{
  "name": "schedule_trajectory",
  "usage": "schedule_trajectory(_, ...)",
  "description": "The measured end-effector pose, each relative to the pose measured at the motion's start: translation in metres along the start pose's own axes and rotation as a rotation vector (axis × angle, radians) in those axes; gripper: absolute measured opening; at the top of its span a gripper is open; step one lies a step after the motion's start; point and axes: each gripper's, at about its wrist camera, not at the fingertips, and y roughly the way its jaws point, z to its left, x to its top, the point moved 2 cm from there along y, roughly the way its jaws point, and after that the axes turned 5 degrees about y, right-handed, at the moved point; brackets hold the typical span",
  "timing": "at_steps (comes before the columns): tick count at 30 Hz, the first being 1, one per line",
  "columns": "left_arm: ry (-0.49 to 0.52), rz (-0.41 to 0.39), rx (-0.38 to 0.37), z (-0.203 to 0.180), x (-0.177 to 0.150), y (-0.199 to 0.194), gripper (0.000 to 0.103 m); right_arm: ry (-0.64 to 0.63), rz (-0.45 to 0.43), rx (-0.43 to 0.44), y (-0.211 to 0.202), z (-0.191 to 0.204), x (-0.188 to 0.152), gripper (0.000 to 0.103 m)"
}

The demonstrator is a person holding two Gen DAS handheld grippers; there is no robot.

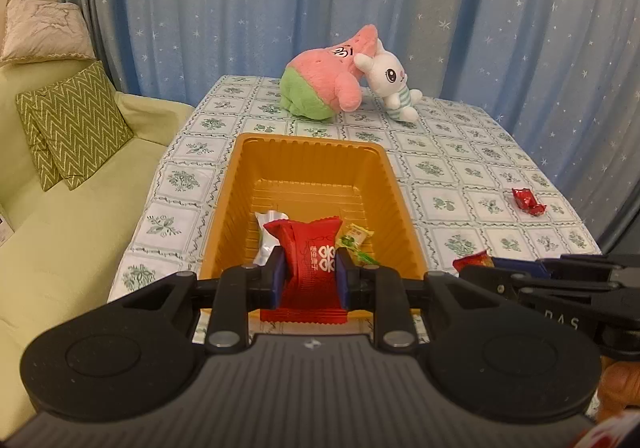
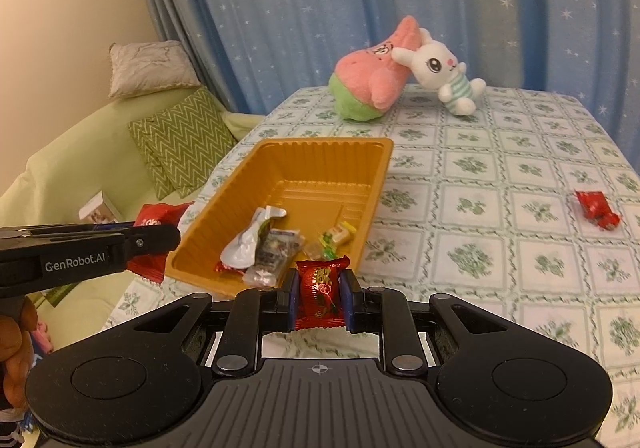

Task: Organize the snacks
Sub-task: 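Carry both red candies into the orange tray and open both tools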

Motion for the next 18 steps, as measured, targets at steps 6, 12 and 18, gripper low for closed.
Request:
schedule_trajectory(6,0.009,0.02,-0.002,0.014,0.007,0.02,0.023,-0.003,0.008,0.012,0.023,0.003,0.014,0.022)
schedule_trajectory(12,0.018,0.041,-0.012,0.023,0.01,0.042,0.023,0.003,0.017,0.015,0.042,-0.001,0.022,0.022)
schedule_trajectory(18,0.022,0.054,-0.028,0.024,0.013,0.063,0.023,0.011,0.026,0.016,0.057,-0.004,0.027,0.022)
